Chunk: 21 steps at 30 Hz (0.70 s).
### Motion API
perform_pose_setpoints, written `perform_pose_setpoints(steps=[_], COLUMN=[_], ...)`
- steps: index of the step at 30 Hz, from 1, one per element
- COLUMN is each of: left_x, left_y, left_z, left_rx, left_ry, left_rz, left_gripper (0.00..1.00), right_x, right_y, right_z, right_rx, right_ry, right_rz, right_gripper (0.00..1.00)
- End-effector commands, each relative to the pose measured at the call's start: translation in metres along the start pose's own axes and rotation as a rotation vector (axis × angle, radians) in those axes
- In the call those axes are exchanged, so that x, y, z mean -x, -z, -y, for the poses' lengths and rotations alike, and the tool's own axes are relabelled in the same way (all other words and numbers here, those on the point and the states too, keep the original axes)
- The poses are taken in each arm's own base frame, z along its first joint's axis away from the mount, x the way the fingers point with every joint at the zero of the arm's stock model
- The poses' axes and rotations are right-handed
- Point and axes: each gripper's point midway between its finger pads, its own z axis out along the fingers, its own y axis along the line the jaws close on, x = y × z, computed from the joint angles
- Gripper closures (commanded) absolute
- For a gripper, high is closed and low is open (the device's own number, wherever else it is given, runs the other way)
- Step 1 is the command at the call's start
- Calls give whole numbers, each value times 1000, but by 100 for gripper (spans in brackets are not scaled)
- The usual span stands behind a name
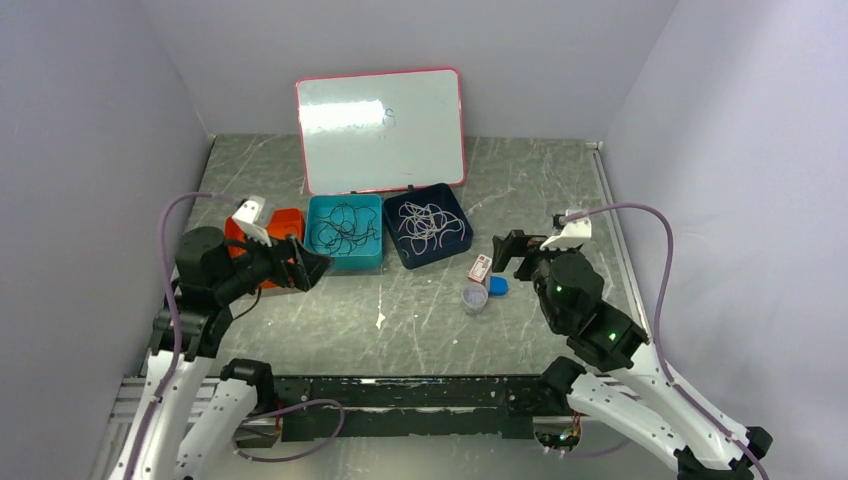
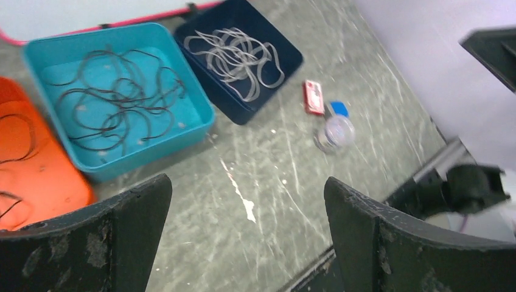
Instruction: Untangle the cables
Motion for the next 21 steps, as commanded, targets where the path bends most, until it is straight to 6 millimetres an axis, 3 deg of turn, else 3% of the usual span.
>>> perform_pose_setpoints(steps=[1, 5, 8, 14, 21], left_x=[16, 46, 56, 43, 28], left_y=[2, 20, 40, 54, 43], left_z=[16, -6, -28, -61, -67], left_rx=[-20, 171, 314, 482, 483], left_ry=[-114, -60, 68, 159, 151], left_rz=[-14, 175, 333, 403, 354], left_gripper=[1, 1, 1, 1, 1], right_x=[-8, -4, 0, 4, 2], right_y=[2, 7, 11, 14, 12], right_z=[10, 22, 27, 21, 34], right_rx=[-41, -101, -114, -44, -135], right_ry=[-15, -55, -75, 13, 19], right_rz=[-17, -1, 25, 38, 32], right_gripper=[0, 0, 0, 0, 0])
